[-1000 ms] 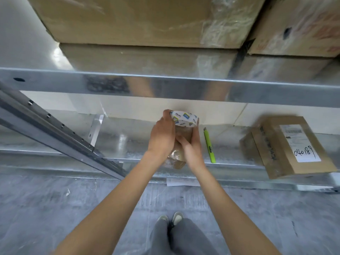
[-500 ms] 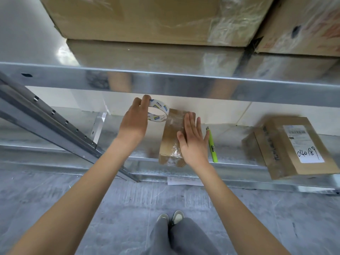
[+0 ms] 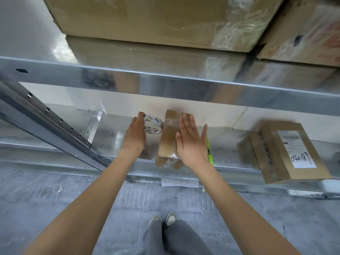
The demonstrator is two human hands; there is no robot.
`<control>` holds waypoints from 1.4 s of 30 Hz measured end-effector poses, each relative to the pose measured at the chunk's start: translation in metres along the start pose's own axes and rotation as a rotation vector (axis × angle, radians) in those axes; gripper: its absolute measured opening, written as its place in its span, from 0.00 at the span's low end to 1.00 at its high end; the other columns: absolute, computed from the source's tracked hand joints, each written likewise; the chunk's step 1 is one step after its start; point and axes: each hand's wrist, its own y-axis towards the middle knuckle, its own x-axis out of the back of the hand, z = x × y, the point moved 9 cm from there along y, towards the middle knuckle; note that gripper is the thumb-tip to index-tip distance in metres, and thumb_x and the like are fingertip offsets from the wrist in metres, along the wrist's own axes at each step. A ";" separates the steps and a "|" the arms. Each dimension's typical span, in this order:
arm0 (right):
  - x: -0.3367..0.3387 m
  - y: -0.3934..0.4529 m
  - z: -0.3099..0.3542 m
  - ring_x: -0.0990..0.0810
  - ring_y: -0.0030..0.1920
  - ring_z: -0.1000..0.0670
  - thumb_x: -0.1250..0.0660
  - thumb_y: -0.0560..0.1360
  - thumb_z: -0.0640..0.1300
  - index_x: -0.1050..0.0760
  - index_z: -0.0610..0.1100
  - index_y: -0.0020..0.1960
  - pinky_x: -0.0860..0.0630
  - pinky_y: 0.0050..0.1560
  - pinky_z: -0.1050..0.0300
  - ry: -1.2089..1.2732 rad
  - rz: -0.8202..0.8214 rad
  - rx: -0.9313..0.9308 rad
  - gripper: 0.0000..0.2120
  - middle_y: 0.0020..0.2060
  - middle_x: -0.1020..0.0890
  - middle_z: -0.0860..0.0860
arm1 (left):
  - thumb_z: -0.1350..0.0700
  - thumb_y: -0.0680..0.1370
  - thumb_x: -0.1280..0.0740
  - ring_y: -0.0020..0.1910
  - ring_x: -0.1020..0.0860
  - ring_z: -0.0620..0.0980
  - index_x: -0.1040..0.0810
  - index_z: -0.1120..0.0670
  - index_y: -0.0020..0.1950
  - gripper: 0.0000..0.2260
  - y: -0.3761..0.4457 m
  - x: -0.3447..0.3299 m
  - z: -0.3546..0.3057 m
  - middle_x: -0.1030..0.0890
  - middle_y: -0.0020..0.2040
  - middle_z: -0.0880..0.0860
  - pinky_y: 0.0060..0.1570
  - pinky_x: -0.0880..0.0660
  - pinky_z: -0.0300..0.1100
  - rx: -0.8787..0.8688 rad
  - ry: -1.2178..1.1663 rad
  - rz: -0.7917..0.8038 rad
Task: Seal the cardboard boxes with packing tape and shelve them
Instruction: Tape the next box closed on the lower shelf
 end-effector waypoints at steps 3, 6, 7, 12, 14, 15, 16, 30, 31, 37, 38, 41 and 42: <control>-0.001 -0.001 0.017 0.52 0.79 0.51 0.65 0.76 0.50 0.48 0.44 0.79 0.57 0.77 0.39 0.007 -0.023 0.162 0.33 0.79 0.47 0.51 | 0.74 0.72 0.50 0.53 0.24 0.61 0.34 0.55 0.66 0.26 0.003 -0.005 0.001 0.25 0.58 0.59 0.47 0.27 0.52 -0.024 -0.009 0.004; -0.002 0.001 0.021 0.50 0.79 0.51 0.62 0.77 0.55 0.45 0.45 0.79 0.55 0.77 0.41 0.068 -0.025 0.165 0.33 0.78 0.43 0.51 | 0.74 0.73 0.49 0.54 0.23 0.60 0.34 0.54 0.66 0.25 0.005 -0.011 -0.004 0.26 0.59 0.58 0.49 0.25 0.55 -0.058 -0.004 0.006; -0.003 0.003 0.021 0.53 0.79 0.52 0.62 0.76 0.61 0.46 0.46 0.79 0.58 0.77 0.42 0.086 0.007 0.127 0.36 0.78 0.45 0.52 | 0.74 0.74 0.49 0.54 0.23 0.60 0.34 0.54 0.66 0.25 0.006 -0.012 -0.005 0.26 0.59 0.58 0.48 0.25 0.53 -0.059 -0.007 -0.002; -0.003 0.003 0.027 0.58 0.78 0.55 0.53 0.68 0.75 0.46 0.46 0.79 0.65 0.76 0.43 0.093 0.031 0.029 0.48 0.79 0.48 0.52 | 0.65 0.81 0.45 0.52 0.23 0.61 0.35 0.55 0.70 0.18 0.007 -0.020 0.011 0.24 0.57 0.62 0.47 0.30 0.45 0.064 -0.274 -0.062; 0.000 -0.001 0.022 0.60 0.77 0.57 0.52 0.67 0.75 0.44 0.45 0.78 0.67 0.75 0.43 0.127 -0.025 0.005 0.49 0.79 0.48 0.51 | 0.54 0.82 0.40 0.52 0.21 0.59 0.37 0.53 0.71 0.18 0.000 -0.034 0.026 0.22 0.58 0.60 0.53 0.25 0.50 0.248 -0.574 -0.053; 0.003 -0.004 0.017 0.60 0.77 0.58 0.51 0.67 0.75 0.43 0.45 0.78 0.68 0.75 0.44 0.150 -0.048 0.000 0.49 0.79 0.48 0.51 | 0.51 0.81 0.37 0.51 0.20 0.58 0.37 0.51 0.71 0.20 -0.005 -0.043 0.027 0.21 0.57 0.59 0.57 0.24 0.52 0.335 -0.720 -0.024; 0.004 -0.006 0.013 0.60 0.76 0.59 0.50 0.67 0.74 0.42 0.45 0.78 0.67 0.75 0.43 0.175 -0.066 0.002 0.48 0.79 0.47 0.51 | 0.50 0.80 0.34 0.51 0.19 0.57 0.34 0.50 0.69 0.20 -0.010 -0.053 0.024 0.20 0.56 0.57 0.57 0.24 0.53 0.383 -0.838 0.015; 0.007 -0.056 -0.047 0.52 0.78 0.54 0.35 0.69 0.63 0.51 0.61 0.76 0.49 0.75 0.36 0.708 -0.149 -0.156 0.41 0.78 0.49 0.60 | 0.38 0.67 0.28 0.58 0.21 0.48 0.23 0.48 0.63 0.27 -0.017 -0.085 -0.042 0.17 0.58 0.49 0.62 0.26 0.45 0.298 -0.848 0.278; 0.006 -0.059 -0.050 0.52 0.78 0.55 0.35 0.69 0.62 0.53 0.64 0.75 0.48 0.75 0.37 0.748 -0.139 -0.164 0.40 0.77 0.49 0.63 | 0.39 0.71 0.30 0.58 0.21 0.49 0.21 0.50 0.61 0.23 -0.019 -0.087 -0.046 0.17 0.57 0.50 0.60 0.26 0.44 0.273 -0.765 0.291; 0.004 -0.050 -0.042 0.49 0.74 0.68 0.38 0.71 0.45 0.54 0.57 0.78 0.45 0.75 0.61 0.883 -0.067 -0.136 0.41 0.74 0.47 0.69 | 0.48 0.83 0.42 0.59 0.23 0.60 0.25 0.54 0.65 0.16 -0.021 -0.037 -0.061 0.19 0.59 0.56 0.54 0.28 0.48 0.044 -0.159 0.064; -0.003 -0.049 -0.042 0.45 0.69 0.75 0.38 0.73 0.40 0.54 0.55 0.79 0.43 0.69 0.72 0.911 -0.040 -0.148 0.40 0.71 0.45 0.71 | 0.51 0.83 0.42 0.58 0.23 0.61 0.26 0.55 0.66 0.15 -0.021 -0.026 -0.060 0.19 0.59 0.58 0.52 0.29 0.49 0.015 -0.053 0.035; -0.028 -0.045 -0.035 0.42 0.66 0.77 0.35 0.79 0.46 0.54 0.61 0.78 0.39 0.67 0.71 0.942 0.052 -0.177 0.37 0.70 0.45 0.74 | 0.53 0.83 0.43 0.54 0.22 0.62 0.27 0.54 0.63 0.12 -0.023 -0.009 -0.057 0.19 0.56 0.57 0.45 0.31 0.48 -0.071 0.179 -0.028; -0.036 -0.043 -0.032 0.45 0.72 0.70 0.35 0.79 0.51 0.54 0.62 0.77 0.40 0.73 0.60 0.890 0.067 -0.174 0.35 0.75 0.46 0.68 | 0.52 0.83 0.43 0.54 0.22 0.61 0.27 0.53 0.64 0.13 -0.023 -0.009 -0.056 0.20 0.58 0.56 0.46 0.30 0.48 -0.081 0.228 -0.019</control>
